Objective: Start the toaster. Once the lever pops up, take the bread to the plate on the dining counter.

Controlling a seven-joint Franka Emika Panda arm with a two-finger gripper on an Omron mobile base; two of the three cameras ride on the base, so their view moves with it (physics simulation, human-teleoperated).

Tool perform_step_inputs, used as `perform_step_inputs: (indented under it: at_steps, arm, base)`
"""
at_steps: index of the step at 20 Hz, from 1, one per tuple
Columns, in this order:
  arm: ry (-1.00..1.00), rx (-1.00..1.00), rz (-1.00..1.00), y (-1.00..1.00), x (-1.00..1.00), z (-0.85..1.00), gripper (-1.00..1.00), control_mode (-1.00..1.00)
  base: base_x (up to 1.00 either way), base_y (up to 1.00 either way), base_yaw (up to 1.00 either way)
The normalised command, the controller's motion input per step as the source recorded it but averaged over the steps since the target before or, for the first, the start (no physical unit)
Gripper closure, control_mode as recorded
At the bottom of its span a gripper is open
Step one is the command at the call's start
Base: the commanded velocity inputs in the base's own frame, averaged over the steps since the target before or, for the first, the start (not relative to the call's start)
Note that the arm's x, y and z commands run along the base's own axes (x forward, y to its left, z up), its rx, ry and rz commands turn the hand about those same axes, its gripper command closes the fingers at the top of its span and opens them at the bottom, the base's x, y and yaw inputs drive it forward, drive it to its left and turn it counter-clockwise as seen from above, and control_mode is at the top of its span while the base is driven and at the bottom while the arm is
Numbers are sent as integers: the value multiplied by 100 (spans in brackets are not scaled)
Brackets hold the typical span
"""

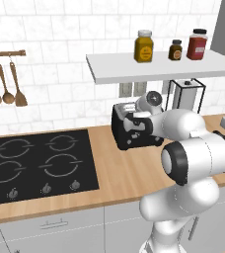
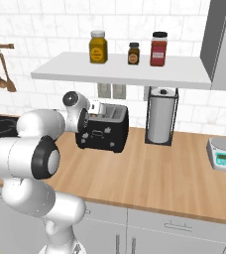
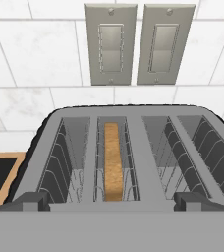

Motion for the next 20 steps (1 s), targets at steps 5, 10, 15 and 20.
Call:
perform_step_inputs:
  at_steps: [5, 10, 15, 20]
  arm:
    - [0, 0, 0, 0, 0, 0, -100, -100]
    - [0, 0, 0, 0, 0, 0, -100, -100]
    - [0, 0, 0, 0, 0, 0, -100, -100]
    - [0, 0, 0, 0, 0, 0, -100, -100]
  base:
    - [0, 0, 0]
    - [0, 0, 0]
    - [0, 0, 0]
    - [0, 0, 0]
